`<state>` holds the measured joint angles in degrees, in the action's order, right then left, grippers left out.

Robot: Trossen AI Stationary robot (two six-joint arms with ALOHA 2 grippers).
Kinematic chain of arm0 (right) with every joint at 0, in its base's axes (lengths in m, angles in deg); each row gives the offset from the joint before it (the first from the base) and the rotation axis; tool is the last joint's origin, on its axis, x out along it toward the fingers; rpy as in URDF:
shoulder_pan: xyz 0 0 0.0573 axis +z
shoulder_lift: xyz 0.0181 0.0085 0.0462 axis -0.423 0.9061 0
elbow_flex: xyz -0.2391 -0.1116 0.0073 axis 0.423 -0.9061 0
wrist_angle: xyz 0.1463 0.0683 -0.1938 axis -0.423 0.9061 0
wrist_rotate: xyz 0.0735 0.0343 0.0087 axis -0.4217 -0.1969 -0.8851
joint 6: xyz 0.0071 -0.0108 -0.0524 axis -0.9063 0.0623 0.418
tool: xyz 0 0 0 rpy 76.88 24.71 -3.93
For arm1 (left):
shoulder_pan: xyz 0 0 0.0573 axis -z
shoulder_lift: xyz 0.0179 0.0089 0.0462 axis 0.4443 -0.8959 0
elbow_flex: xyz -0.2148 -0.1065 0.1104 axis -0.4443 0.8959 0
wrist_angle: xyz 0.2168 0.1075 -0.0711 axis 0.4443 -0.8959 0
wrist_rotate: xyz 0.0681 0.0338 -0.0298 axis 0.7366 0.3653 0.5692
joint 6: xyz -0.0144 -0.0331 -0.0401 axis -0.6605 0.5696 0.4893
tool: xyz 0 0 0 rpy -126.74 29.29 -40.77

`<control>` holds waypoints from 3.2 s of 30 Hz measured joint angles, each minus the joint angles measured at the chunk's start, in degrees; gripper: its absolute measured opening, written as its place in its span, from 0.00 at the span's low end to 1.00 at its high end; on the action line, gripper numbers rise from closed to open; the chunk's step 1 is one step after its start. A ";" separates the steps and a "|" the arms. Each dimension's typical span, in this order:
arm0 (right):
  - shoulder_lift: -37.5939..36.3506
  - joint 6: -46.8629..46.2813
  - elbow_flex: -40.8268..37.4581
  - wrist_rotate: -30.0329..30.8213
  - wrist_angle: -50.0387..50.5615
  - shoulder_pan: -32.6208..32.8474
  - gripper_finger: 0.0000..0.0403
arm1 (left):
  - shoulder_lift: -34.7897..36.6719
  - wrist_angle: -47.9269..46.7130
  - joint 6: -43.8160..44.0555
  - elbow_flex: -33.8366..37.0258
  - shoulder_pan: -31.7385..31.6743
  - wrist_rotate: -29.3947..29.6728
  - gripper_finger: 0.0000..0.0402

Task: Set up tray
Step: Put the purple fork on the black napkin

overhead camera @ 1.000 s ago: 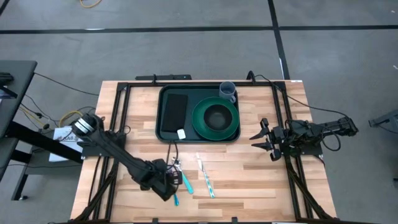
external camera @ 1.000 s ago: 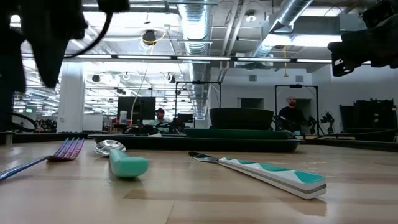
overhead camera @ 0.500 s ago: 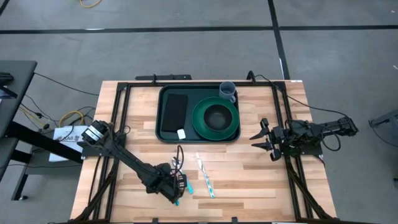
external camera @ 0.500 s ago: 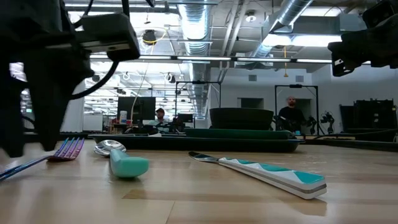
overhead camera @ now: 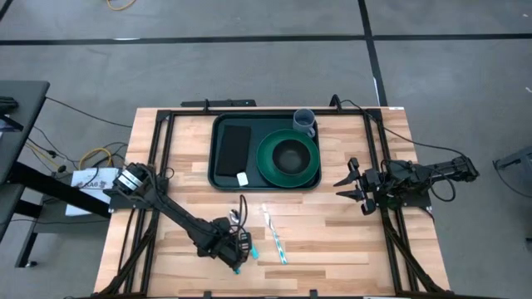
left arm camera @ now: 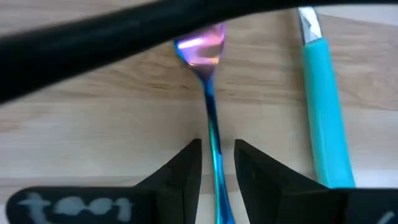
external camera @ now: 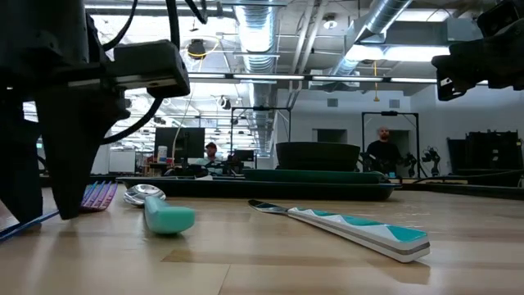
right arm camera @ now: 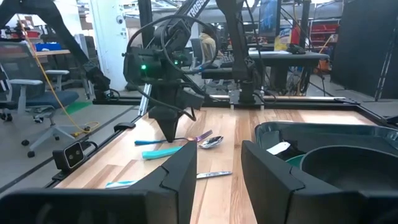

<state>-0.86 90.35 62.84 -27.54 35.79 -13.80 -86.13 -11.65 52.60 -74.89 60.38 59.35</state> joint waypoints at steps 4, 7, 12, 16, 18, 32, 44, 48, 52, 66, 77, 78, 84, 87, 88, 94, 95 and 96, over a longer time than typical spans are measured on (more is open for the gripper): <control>0.01 0.00 0.01 0.02 0.00 -0.01 0.29 | -1.19 0.01 -0.09 -0.04 -0.13 -0.91 0.22; 0.00 0.00 0.02 0.02 0.00 0.00 0.29 | -1.30 -0.29 -1.02 0.00 -0.11 -1.15 0.19; 0.00 0.00 0.01 0.01 0.00 -0.01 0.29 | -1.37 -1.17 -2.11 0.02 -0.09 -1.41 0.03; 0.00 0.00 0.00 0.00 0.00 -0.02 0.29 | -1.41 -1.76 -2.66 0.02 -0.09 -1.58 0.02; 0.00 0.00 0.00 0.00 0.00 0.00 0.29 | -1.40 -2.19 -3.00 0.02 -0.09 -1.50 0.01; 0.00 0.00 0.01 0.02 0.00 0.00 0.29 | 6.85 -14.43 -0.58 0.43 0.57 4.68 0.00; 0.00 0.00 0.00 0.01 0.00 -0.02 0.29 | 21.39 -29.03 -9.33 0.37 -8.13 17.12 0.00; 0.00 0.00 0.01 0.01 0.00 -0.02 0.29 | 24.81 -29.86 -17.92 0.37 -15.38 18.81 0.00; 0.00 0.00 0.02 0.01 0.00 -0.02 0.29 | 27.06 -29.85 -27.90 0.35 -24.49 17.89 0.00; 0.00 0.00 0.02 0.02 0.00 0.00 0.29 | 27.22 -20.73 -68.77 0.29 -57.00 7.30 0.00; 0.00 0.00 0.02 0.01 0.00 -0.02 0.29 | 18.04 -14.80 -81.86 0.48 -67.11 -3.46 0.00; 0.00 0.00 0.01 0.02 0.01 0.00 0.29 | 16.82 -14.24 -82.48 0.50 -67.42 -4.33 0.00; 0.00 0.00 0.02 0.02 0.00 0.00 0.29 | 9.66 -13.10 -84.92 0.48 -69.03 -9.17 0.00; 0.00 0.00 0.02 0.02 0.02 -0.01 0.29 | 7.45 -13.12 -85.46 0.50 -69.49 -9.79 0.00; 0.00 0.00 0.01 0.02 0.00 -0.02 0.29 | 7.03 -13.07 -85.46 0.50 -69.58 -9.77 0.00; 0.00 0.00 0.00 0.02 0.00 -0.01 0.29 | 6.54 -10.46 -85.58 0.50 -70.84 -9.14 0.00; 0.00 0.00 0.02 0.02 0.01 0.00 0.29 | 6.54 -10.30 -85.84 0.50 -71.24 -9.40 0.00; 0.00 0.00 0.01 0.01 0.01 -0.01 0.29 | 6.54 -10.32 -85.99 0.48 -71.53 -9.90 0.00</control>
<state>-0.86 90.35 62.85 -27.53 35.80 -13.81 -79.59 -21.98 -33.38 -74.41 -11.15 49.45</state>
